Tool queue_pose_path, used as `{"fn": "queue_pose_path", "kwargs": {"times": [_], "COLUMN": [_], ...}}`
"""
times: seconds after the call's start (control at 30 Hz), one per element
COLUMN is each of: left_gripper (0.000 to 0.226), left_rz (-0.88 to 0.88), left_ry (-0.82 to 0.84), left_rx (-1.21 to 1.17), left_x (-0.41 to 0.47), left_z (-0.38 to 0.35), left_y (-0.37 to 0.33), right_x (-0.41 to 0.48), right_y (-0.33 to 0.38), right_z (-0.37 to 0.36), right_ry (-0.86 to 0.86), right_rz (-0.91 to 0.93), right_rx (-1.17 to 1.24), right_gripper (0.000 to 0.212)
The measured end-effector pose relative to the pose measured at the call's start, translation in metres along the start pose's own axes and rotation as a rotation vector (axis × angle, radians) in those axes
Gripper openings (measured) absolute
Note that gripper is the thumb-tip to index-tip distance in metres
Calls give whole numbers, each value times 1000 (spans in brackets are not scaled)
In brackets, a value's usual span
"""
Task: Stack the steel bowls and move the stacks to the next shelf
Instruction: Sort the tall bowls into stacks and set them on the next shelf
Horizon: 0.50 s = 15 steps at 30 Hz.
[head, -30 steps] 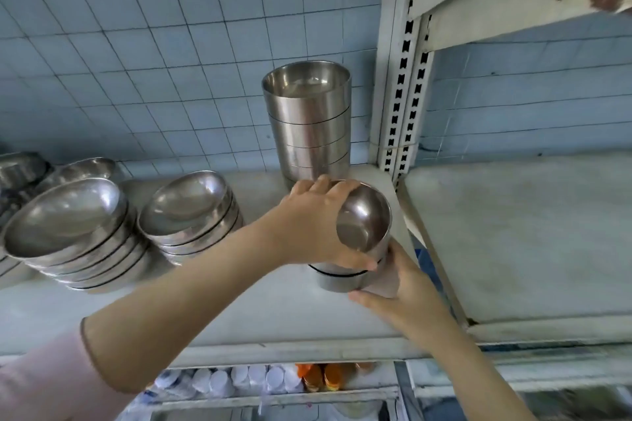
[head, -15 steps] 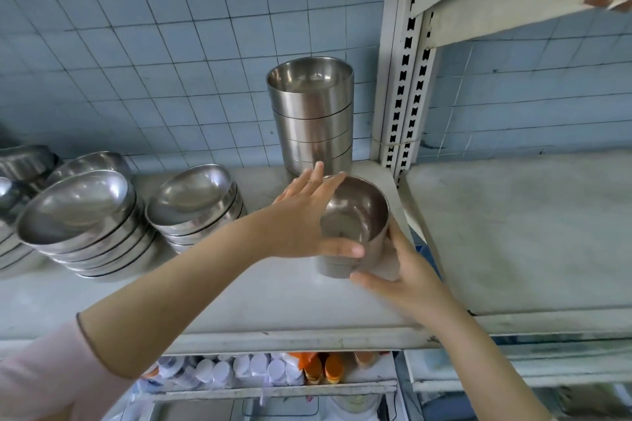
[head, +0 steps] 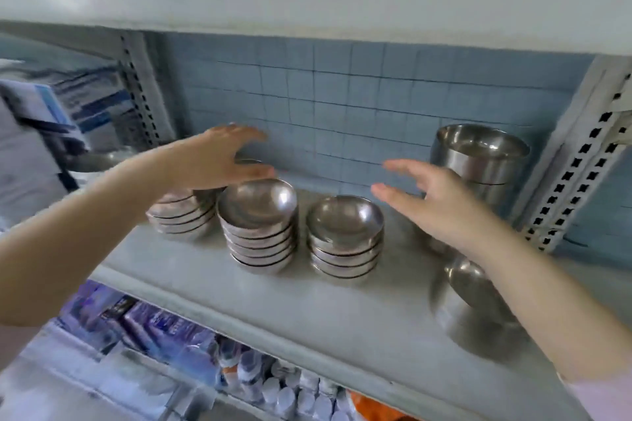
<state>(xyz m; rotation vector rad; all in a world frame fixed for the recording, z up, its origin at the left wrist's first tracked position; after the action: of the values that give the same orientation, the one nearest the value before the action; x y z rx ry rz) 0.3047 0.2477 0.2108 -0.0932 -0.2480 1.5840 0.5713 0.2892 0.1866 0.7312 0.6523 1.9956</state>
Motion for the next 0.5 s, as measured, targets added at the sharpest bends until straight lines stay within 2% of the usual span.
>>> {"fn": "queue_pose_path", "kwargs": {"times": [0.1,0.17,0.33,0.5], "left_gripper": [84,77,92,100], "left_rz": [104,151,203,204], "left_ry": [-7,-9,82,219], "left_rx": [19,29,46,76], "left_x": [-4,-1,24,74], "left_z": [23,33,37,20], "left_y": [63,106,197,249], "right_x": [50,79,144,190], "right_y": [38,60,88,86], "right_z": [-43,-73,-141,-205], "right_ry": [58,118,229,415], "right_rz": [47,66,-28,-220], "right_rx": [-32,-54,-21,-138], "right_gripper": [59,62,71,83]}}
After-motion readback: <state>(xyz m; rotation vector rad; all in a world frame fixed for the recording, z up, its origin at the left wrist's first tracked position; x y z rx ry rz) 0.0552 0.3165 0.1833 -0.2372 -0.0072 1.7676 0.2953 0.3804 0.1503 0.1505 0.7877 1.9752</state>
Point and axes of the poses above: each hand's wrist, its own x-axis towards the middle knuckle, its own z-axis out of the back of the hand, y = z × x, the point moved 9 cm from there along x, towards the middle knuckle, and after that the axes turned 3 degrees about -x, right-handed, at the moved point
